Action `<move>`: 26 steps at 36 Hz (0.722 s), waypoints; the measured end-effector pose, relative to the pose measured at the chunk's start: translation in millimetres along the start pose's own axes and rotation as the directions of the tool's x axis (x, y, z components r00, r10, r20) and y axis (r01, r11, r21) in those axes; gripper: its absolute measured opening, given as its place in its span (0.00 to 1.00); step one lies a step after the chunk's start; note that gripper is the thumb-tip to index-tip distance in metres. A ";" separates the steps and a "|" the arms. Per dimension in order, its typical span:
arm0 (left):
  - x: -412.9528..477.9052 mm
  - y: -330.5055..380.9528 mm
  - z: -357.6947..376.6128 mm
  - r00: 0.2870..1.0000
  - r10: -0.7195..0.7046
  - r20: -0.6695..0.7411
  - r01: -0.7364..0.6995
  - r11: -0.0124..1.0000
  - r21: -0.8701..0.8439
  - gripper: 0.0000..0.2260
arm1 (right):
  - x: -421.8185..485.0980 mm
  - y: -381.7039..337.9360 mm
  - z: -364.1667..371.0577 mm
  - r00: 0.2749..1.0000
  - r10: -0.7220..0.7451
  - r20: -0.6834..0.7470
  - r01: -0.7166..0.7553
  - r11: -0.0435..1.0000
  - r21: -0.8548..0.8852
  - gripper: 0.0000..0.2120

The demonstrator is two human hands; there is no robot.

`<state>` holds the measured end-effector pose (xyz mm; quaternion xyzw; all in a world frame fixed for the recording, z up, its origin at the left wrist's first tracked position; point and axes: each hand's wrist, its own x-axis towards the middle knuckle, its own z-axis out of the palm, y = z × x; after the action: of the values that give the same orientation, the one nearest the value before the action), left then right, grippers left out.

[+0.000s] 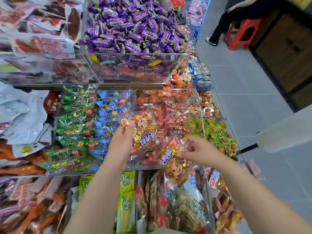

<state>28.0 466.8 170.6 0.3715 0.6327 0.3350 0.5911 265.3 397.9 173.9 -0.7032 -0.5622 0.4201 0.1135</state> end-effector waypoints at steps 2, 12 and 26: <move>0.0 -0.4 -1.7 1.000 0.003 -0.016 -0.003 1.000 -0.021 0.22 | -1.2 2.9 -13.0 0.990 0.036 -0.139 -0.041 0.999 -0.033 0.14; 3.2 0.3 -2.2 0.999 -0.050 0.011 0.051 0.998 -0.041 0.18 | 43.9 -3.6 8.6 0.916 0.098 -0.388 -0.154 0.981 -0.116 0.33; 6.0 -7.4 -7.9 0.997 -0.062 0.051 0.066 0.994 -0.082 0.08 | 79.3 9.4 19.8 0.922 -0.050 -0.385 -0.287 0.579 -0.763 0.33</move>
<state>19.4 468.4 161.8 0.3342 0.6152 0.3329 0.6316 258.7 458.7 118.9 -0.7790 -0.6100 -0.0129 -0.1445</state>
